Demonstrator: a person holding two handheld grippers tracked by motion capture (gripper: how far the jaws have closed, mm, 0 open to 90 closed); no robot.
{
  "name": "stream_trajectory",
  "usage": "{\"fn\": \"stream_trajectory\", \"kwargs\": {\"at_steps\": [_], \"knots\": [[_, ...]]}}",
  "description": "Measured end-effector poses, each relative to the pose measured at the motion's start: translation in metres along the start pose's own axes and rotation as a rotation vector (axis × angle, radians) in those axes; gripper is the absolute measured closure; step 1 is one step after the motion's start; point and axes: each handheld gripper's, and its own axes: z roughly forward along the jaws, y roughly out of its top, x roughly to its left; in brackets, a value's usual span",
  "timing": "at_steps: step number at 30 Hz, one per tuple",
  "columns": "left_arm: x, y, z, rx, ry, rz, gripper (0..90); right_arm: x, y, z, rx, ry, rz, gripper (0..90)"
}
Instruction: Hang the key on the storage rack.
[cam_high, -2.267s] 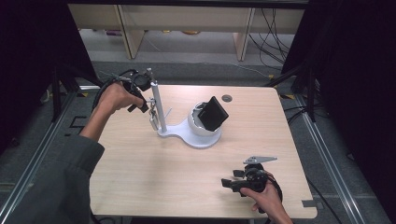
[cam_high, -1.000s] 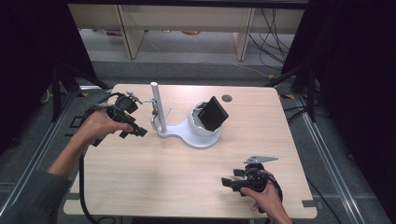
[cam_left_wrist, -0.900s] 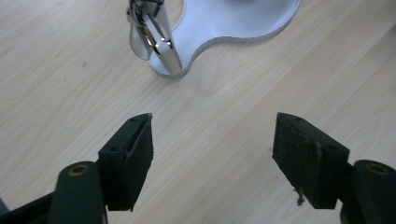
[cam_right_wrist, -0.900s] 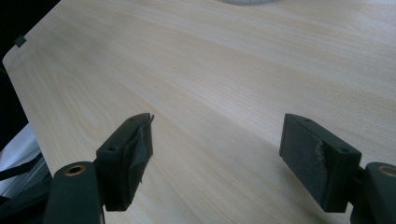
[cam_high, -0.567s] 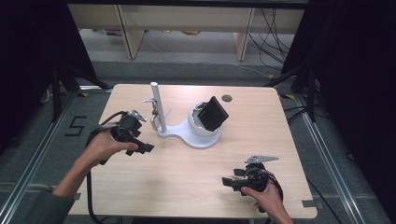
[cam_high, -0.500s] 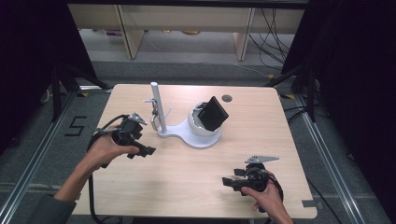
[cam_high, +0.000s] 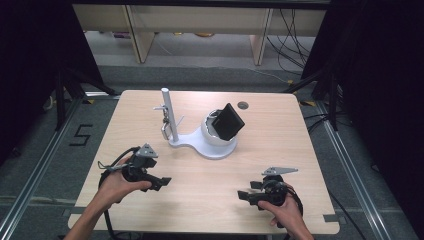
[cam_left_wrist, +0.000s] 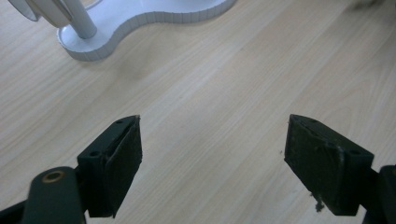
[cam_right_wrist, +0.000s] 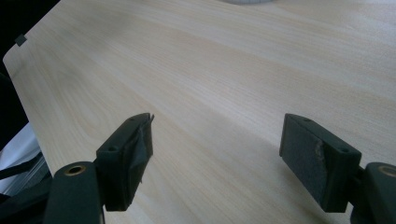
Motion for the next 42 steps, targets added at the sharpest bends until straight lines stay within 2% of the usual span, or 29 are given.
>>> {"fn": "stream_trajectory", "kwargs": {"at_steps": [4,6,7,8,9,11,13,15,18,19,20,24,25,26,27,30,33,38,39,41,42], "knots": [[-0.008,-0.009,0.005,-0.016,0.0,-0.008,18.4,0.0,0.0,-0.001,-0.007,-0.004,0.006,26.7],[-0.013,-0.014,0.008,-0.043,0.011,0.005,18.5,0.001,0.0,-0.001,-0.004,-0.005,0.004,26.7],[-0.016,-0.016,0.009,-0.054,0.013,-0.005,18.5,0.001,0.0,0.0,-0.004,-0.004,0.006,26.7],[-0.019,-0.018,0.01,-0.049,0.006,0.004,18.5,0.002,0.001,0.0,-0.005,-0.007,0.001,26.7],[-0.023,-0.02,0.013,-0.061,0.011,-0.007,18.5,0.003,0.0,0.0,-0.006,-0.007,-0.003,26.7],[-0.026,-0.023,0.015,-0.064,0.018,0.0,18.5,0.005,0.001,0.0,-0.002,-0.017,-0.01,26.7],[-0.031,-0.028,0.018,-0.064,-0.005,-0.002,18.5,0.005,0.001,0.0,-0.002,-0.006,-0.01,26.7],[-0.037,-0.032,0.019,-0.084,-0.025,-0.028,18.4,0.006,0.001,0.0,-0.003,-0.008,-0.01,26.7],[-0.048,-0.039,0.02,-0.07,-0.02,0.011,18.4,0.007,0.0,0.0,-0.004,-0.01,-0.012,26.7],[-0.05,-0.042,0.021,-0.071,-0.014,0.015,18.4,0.008,0.0,-0.001,-0.004,-0.019,0.0,26.7],[-0.052,-0.045,0.021,-0.072,-0.015,0.012,18.4,0.009,0.0,-0.001,0.001,-0.007,0.013,26.7],[-0.057,-0.054,0.02,-0.067,-0.011,0.019,18.3,0.009,-0.001,0.001,0.006,-0.016,0.015,26.7],[-0.058,-0.056,0.019,-0.07,0.0,0.031,18.3,0.008,-0.001,0.001,0.006,-0.017,0.007,26.7],[-0.058,-0.058,0.019,-0.069,0.001,0.036,18.3,0.009,-0.001,0.0,0.004,-0.005,0.008,26.7],[-0.059,-0.059,0.019,-0.072,0.001,0.028,18.2,0.007,0.0,0.0,0.0,-0.008,-0.018,26.7],[-0.06,-0.064,0.02,-0.08,0.013,0.046,18.0,0.007,0.0,0.0,0.002,0.0,-0.015,26.7],[-0.062,-0.071,0.023,-0.078,0.006,0.033,17.8,0.008,0.0,0.0,0.0,-0.002,-0.017,26.6],[-0.065,-0.078,0.024,-0.076,0.006,0.041,17.7,0.008,0.0,0.0,0.001,-0.013,-0.02,24.9],[-0.066,-0.079,0.025,-0.079,0.006,0.035,17.7,0.008,0.0,0.001,-0.003,0.004,-0.016,24.5],[-0.065,-0.08,0.025,-0.064,0.011,0.049,17.4,0.008,0.0,0.0,-0.001,-0.012,-0.017,22.7],[-0.065,-0.081,0.026,-0.07,0.013,0.044,17.4,0.009,-0.001,0.001,-0.002,0.002,0.003,21.5]]}}
